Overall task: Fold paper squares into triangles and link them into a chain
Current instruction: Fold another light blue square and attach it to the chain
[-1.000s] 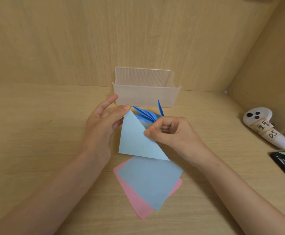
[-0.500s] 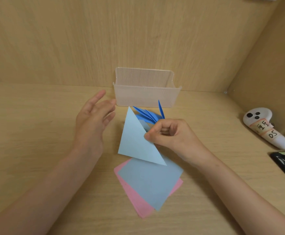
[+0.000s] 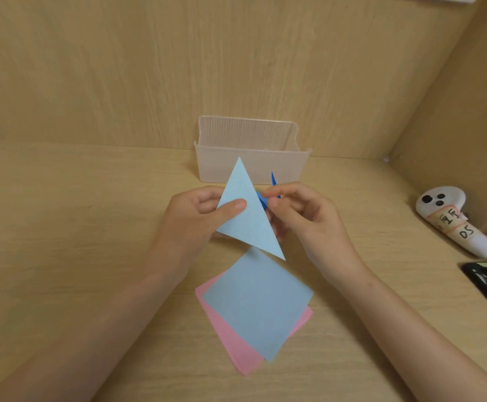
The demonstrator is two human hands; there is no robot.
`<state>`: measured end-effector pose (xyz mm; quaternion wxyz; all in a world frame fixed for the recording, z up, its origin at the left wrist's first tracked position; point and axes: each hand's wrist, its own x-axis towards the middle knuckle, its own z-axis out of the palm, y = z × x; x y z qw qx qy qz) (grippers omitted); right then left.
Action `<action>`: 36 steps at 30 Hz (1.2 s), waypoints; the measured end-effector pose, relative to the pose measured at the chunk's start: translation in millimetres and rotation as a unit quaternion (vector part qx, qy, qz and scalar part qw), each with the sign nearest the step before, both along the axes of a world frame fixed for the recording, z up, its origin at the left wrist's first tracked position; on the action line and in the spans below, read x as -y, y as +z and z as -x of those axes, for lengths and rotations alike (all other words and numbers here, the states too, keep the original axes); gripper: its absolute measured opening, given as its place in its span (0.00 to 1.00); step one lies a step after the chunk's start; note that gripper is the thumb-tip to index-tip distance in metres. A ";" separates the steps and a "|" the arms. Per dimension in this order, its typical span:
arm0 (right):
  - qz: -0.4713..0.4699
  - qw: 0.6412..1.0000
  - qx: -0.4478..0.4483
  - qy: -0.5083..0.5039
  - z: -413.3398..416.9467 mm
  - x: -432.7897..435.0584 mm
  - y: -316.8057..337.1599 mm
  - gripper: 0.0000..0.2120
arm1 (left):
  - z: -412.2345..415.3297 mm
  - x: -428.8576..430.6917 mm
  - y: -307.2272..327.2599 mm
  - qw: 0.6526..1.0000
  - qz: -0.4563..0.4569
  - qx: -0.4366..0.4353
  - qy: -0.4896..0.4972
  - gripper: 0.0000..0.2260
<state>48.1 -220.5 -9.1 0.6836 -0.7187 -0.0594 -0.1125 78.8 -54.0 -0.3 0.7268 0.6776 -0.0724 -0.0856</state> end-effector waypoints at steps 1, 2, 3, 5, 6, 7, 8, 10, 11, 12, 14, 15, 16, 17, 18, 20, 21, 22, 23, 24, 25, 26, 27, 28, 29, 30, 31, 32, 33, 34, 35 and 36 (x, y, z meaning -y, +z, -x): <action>0.021 0.999 0.025 0.001 0.0 0.9 -0.4 0.07 | -0.6 -1.0 0.2 1.000 0.007 -0.003 0.001 0.04; 0.051 0.998 0.046 0.004 -0.4 2.0 -0.9 0.10 | -1.3 -2.1 0.2 1.000 0.013 -0.007 -0.001 0.04; 0.087 0.994 0.065 0.008 -0.7 3.5 -1.1 0.11 | -1.7 -2.9 0.3 1.000 0.015 -0.011 -0.008 0.04; 0.144 0.985 0.088 0.017 -1.5 5.6 -1.8 0.10 | -2.3 -3.9 -0.1 0.999 0.007 -0.018 -0.032 0.05; 0.152 0.984 0.090 0.023 -1.8 6.2 -2.1 0.10 | -2.6 -3.9 -0.8 0.999 -0.001 -0.021 -0.045 0.06; 0.152 0.984 0.090 0.029 -2.0 6.6 -2.0 0.10 | -2.9 -3.8 -1.4 0.998 -0.008 -0.024 -0.056 0.07; 0.150 0.984 0.088 0.035 -2.1 7.0 -1.8 0.10 | -2.8 -3.4 -1.8 0.998 -0.012 -0.026 -0.064 0.07; 0.143 0.986 0.082 0.037 -2.7 8.5 -1.8 0.08 | -2.3 -2.4 -1.9 0.997 -0.014 -0.031 -0.074 0.07; 0.136 0.987 0.077 0.036 -2.9 9.4 -1.6 0.07 | -1.5 -1.9 -1.3 0.996 -0.012 -0.034 -0.077 0.06; 0.127 0.989 0.072 0.037 -3.3 10.3 -1.8 0.07 | -0.7 -1.6 -0.8 0.996 -0.006 -0.036 -0.079 0.06; 0.109 0.991 0.065 0.047 -2.9 10.6 -0.9 0.06 | -0.1 -1.3 0.3 0.996 -0.001 -0.037 -0.078 0.05; 0.099 0.992 0.063 0.053 -2.1 9.8 0.2 0.07 | -0.2 -1.7 0.7 0.996 -0.003 -0.036 -0.076 0.05; 0.080 0.994 0.057 0.054 -1.8 8.9 1.1 0.07 | -0.5 -2.1 0.9 0.997 -0.003 -0.034 -0.073 0.06; 0.050 0.996 0.044 0.052 -1.3 8.1 2.4 0.08 | -0.4 -2.6 1.3 0.997 0.001 -0.033 -0.068 0.06; 0.015 0.999 0.024 0.044 -0.8 7.4 3.7 0.08 | -0.4 -2.9 1.6 0.998 0.007 -0.031 -0.061 0.06; -0.038 0.999 -0.015 0.022 -0.6 7.3 5.3 0.07 | 0.0 -3.0 1.9 0.999 0.017 -0.026 -0.041 0.05; -0.044 0.998 -0.030 0.013 -0.6 7.2 5.7 0.06 | 0.6 -2.6 2.0 0.999 0.018 -0.023 -0.031 0.05; -0.040 0.998 -0.039 0.008 -0.5 6.8 5.6 0.05 | 1.1 -2.0 2.0 0.999 0.019 -0.021 -0.022 0.05; -0.031 0.999 -0.043 0.005 -0.1 5.7 5.4 0.04 | 1.3 -0.9 1.8 0.999 0.019 -0.021 -0.016 0.05; -0.024 0.999 -0.043 0.003 0.4 4.3 5.5 0.03 | 1.6 -0.2 1.4 0.999 0.020 -0.022 -0.012 0.05; -0.021 0.999 -0.041 0.000 1.0 3.1 5.7 0.03 | 1.8 0.7 1.1 0.999 0.021 -0.023 -0.011 0.05; -0.021 0.999 -0.038 -0.003 1.0 2.6 5.4 0.04 | 2.1 1.5 1.0 0.999 0.020 -0.025 -0.013 0.05; -0.023 0.999 -0.037 -0.005 1.0 2.4 5.4 0.04 | 2.2 2.1 0.9 0.999 0.019 -0.026 -0.016 0.05; -0.022 0.999 -0.039 -0.009 0.5 2.4 5.4 0.04 | 2.0 2.7 0.8 0.999 0.019 -0.027 -0.018 0.05; -0.017 0.999 -0.040 -0.011 0.1 2.6 5.2 0.05 | 1.9 3.1 0.8 0.999 0.022 -0.028 -0.020 0.05; -0.011 0.999 -0.042 -0.014 -0.3 2.7 4.4 0.06 | 2.2 3.6 1.1 0.999 0.023 -0.027 -0.023 0.05; -0.003 0.999 -0.042 -0.014 -0.2 2.5 4.1 0.07 | 2.8 4.1 1.5 0.999 0.022 -0.025 -0.027 0.05; 0.005 0.999 -0.040 -0.011 0.1 1.8 3.4 0.08 | 3.8 4.7 2.2 0.999 0.015 -0.023 -0.032 0.06; 0.015 0.999 -0.037 -0.006 0.8 1.0 2.7 0.07 | 4.5 5.3 2.5 0.999 0.006 -0.018 -0.036 0.06; 0.024 0.999 -0.034 0.001 1.7 0.1 2.1 0.07 | 5.6 5.7 2.9 0.999 -0.004 -0.015 -0.038 0.06; 0.030 0.999 -0.032 0.008 2.6 -0.8 1.7 0.06 | 6.4 6.2 2.9 0.999 -0.010 -0.015 -0.038 0.06; 0.033 0.999 -0.032 0.012 3.3 -1.6 1.6 0.05 | 7.3 6.5 2.9 0.999 -0.011 -0.020 -0.034 0.06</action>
